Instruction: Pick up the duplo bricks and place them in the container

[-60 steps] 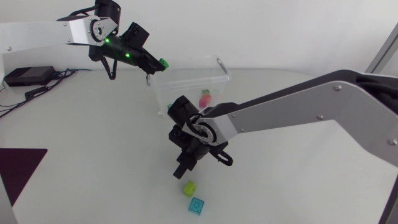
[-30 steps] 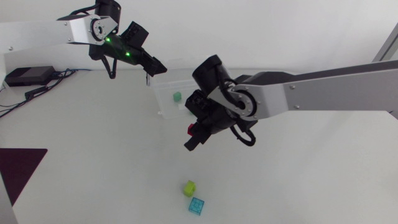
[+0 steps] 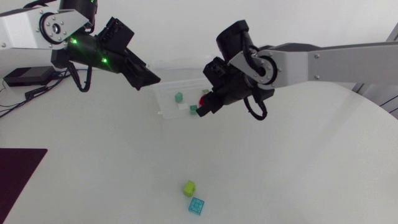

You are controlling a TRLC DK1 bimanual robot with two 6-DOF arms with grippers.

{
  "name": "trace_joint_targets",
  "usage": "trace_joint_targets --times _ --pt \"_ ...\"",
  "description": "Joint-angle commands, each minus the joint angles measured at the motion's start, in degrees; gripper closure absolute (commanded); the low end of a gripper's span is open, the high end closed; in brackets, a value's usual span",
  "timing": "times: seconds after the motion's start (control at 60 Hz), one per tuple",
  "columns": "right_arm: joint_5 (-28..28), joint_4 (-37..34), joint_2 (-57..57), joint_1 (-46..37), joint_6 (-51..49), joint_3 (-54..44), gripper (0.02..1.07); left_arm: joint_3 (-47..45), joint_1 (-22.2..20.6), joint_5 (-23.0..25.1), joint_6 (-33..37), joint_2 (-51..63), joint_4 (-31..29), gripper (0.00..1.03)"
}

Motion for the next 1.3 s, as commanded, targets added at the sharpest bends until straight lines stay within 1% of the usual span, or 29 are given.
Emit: trace_joint_targets --times 0.0,0.183,0.383,0.583,0.667,0.817,0.967,1.283 --pt "-0.1 0.6 -1.5 -1.2 -0.2 2.7 0.88 -6.2 -1.3 0.6 3.3 -3.4 -1.1 0.04" --pt "-0.1 1.1 -0.3 -1.8 0.0 6.3 0.88 -15.1 -3.5 1.4 7.1 -6.3 -0.7 0.04" --pt "0.2 0.8 1.3 -2.4 0.2 10.3 0.88 -20.5 -6.8 1.6 9.9 -6.4 -0.4 0.04" --pt "0.1 1.3 4.3 -3.6 0.3 14.1 0.88 -24.7 -10.7 1.5 10.8 -4.6 3.5 0.04" --pt "0.1 2.5 5.8 -4.2 0.6 15.1 0.88 -26.0 -12.0 1.5 11.2 -3.8 4.9 0.04" --pt "0.1 2.9 8.8 -4.6 1.0 17.6 0.88 -27.3 -12.8 1.5 13.1 -2.4 5.8 0.04" --pt "0.2 3.0 11.7 -4.8 1.2 20.6 0.88 -28.6 -12.7 1.5 15.3 -1.2 6.0 0.04" --pt "0.6 2.8 17.1 -5.1 1.4 25.6 0.88 -31.6 -13.2 1.7 17.0 2.3 9.7 0.04"
